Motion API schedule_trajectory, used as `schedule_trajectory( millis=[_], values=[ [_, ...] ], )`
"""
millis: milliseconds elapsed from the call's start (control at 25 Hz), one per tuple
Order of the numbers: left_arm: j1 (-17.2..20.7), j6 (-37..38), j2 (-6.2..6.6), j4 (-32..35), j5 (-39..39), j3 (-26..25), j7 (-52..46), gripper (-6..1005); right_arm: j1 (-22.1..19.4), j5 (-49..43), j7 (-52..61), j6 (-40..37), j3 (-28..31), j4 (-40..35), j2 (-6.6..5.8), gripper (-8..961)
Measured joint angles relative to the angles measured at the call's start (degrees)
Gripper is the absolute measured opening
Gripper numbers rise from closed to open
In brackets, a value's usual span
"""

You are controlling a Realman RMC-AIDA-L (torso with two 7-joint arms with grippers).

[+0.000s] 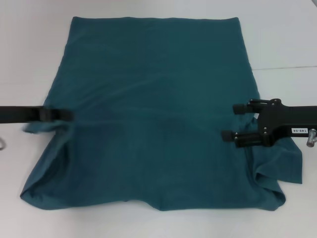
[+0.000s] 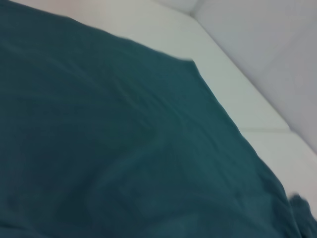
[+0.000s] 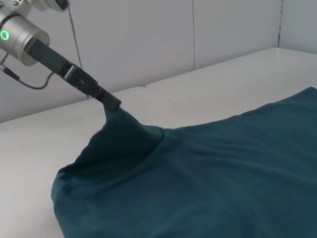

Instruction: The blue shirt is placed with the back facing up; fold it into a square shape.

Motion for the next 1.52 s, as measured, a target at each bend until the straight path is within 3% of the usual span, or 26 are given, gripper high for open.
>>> schedule_trajectory(
  millis=[480,600,800,880,1040,1160,1320,1520],
  values=[
    [-2.9,-17.1,-5.25,-2.3,5.3,24.1,-0.5,77,-0.9,1.5,-0.3,0.4,0.0,0.3,0.04,926],
    [-2.8,-20.3,-6.94,-1.7,7.8,25.8,-0.7,97,-0.9,1.5,-0.3,0.6,0.0,0.5,0.04,926],
    [-2.3,-21.5,-7.35,0.1,7.8,25.9,-0.4,130,-0.7,1.5,-0.4,1.6,-0.3,1.1,0.04,926],
    [-1.5,-21.5,-7.28,1.8,7.9,25.0,-1.1,143,-0.5,1.5,-0.4,1.8,-0.3,1.1,0.04,926],
    [0.5,-22.5,-6.76,5.9,8.7,20.5,-4.9,329,-0.4,1.8,-0.4,1.9,-0.2,1.1,0.04,927],
    [0.7,-22.8,-4.75,6.7,10.8,16.3,-10.1,457,-0.4,2.2,-0.4,2.0,-0.5,1.1,0.06,927],
    [0.9,-22.2,-1.87,4.9,11.9,14.3,-13.5,620,-0.3,2.3,-0.4,2.4,-0.5,1.1,0.13,927],
    [0.2,-21.4,0.26,-1.1,11.9,11.2,-14.1,844,0.2,2.3,-0.4,2.6,-0.5,1.3,0.21,927]
  ],
)
